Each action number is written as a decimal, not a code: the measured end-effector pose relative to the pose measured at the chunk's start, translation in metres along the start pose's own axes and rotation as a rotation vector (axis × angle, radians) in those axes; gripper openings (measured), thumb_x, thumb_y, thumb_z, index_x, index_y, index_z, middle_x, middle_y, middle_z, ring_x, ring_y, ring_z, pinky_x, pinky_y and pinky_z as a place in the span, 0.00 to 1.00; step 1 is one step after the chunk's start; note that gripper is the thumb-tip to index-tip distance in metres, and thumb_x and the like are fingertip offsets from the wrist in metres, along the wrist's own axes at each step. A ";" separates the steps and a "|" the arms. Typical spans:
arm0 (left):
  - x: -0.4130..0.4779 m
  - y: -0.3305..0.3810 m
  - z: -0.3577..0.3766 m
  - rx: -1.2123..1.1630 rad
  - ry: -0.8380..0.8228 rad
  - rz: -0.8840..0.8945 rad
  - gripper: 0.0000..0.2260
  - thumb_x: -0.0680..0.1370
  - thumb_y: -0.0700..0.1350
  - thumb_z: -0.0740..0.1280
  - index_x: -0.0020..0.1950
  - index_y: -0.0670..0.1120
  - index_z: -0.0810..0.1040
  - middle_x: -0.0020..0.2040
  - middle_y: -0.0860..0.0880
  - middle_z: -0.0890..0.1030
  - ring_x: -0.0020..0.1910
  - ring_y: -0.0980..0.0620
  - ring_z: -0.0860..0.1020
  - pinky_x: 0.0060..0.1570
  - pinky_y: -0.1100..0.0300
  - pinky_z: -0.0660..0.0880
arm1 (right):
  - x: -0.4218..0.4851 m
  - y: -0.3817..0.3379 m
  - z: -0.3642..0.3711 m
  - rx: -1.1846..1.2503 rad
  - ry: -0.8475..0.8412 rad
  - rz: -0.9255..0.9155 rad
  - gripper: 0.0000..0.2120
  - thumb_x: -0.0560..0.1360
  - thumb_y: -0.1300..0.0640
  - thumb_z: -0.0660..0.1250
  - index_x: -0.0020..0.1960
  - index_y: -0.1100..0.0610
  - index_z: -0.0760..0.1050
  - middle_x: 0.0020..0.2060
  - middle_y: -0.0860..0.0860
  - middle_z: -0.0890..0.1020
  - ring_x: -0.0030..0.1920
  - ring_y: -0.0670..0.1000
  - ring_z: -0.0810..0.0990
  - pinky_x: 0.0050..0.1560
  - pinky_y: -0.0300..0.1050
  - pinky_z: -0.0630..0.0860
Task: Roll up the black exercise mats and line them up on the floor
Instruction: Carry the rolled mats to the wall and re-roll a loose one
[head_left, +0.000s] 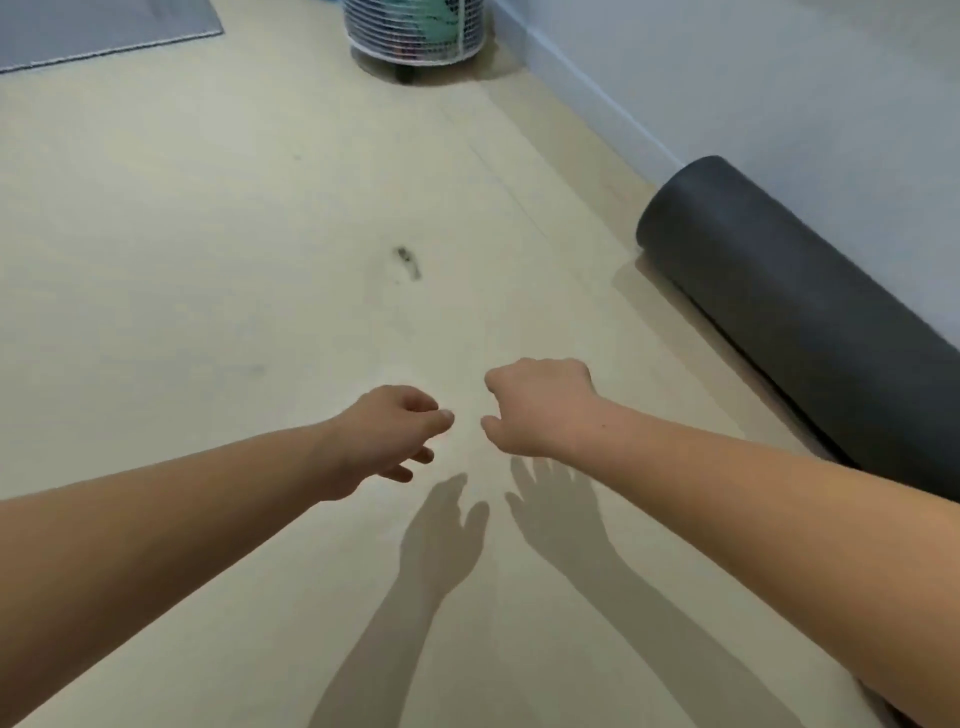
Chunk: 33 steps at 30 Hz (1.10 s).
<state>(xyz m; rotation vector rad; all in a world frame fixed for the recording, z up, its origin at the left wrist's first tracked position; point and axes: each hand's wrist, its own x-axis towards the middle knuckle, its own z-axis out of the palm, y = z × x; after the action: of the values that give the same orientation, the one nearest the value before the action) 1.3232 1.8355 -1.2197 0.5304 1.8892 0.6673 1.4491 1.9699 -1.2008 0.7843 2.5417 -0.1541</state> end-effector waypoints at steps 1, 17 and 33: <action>-0.012 -0.022 -0.026 -0.001 0.033 -0.020 0.11 0.84 0.52 0.69 0.64 0.49 0.80 0.61 0.50 0.83 0.55 0.51 0.86 0.58 0.47 0.84 | 0.003 -0.027 -0.011 0.005 0.006 -0.037 0.14 0.83 0.45 0.61 0.62 0.52 0.75 0.56 0.49 0.81 0.54 0.56 0.81 0.44 0.48 0.68; -0.259 -0.399 -0.259 -0.415 0.490 -0.205 0.23 0.83 0.53 0.69 0.77 0.50 0.73 0.65 0.52 0.78 0.59 0.49 0.82 0.59 0.53 0.80 | -0.018 -0.561 -0.012 -0.062 -0.134 -0.621 0.22 0.81 0.39 0.65 0.72 0.45 0.75 0.61 0.45 0.81 0.58 0.52 0.82 0.56 0.49 0.78; -0.468 -0.650 -0.406 -0.455 0.998 -0.644 0.48 0.67 0.81 0.66 0.80 0.56 0.66 0.71 0.54 0.76 0.67 0.44 0.78 0.69 0.43 0.75 | -0.102 -0.831 0.046 0.560 -0.526 -0.758 0.31 0.82 0.44 0.70 0.81 0.49 0.66 0.68 0.51 0.78 0.66 0.55 0.79 0.67 0.55 0.79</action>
<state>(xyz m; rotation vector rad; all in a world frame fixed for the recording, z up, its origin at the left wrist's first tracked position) 1.0881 0.9692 -1.1977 -0.8393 2.4820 0.9604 1.0789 1.2175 -1.2189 -0.1051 2.1470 -1.1783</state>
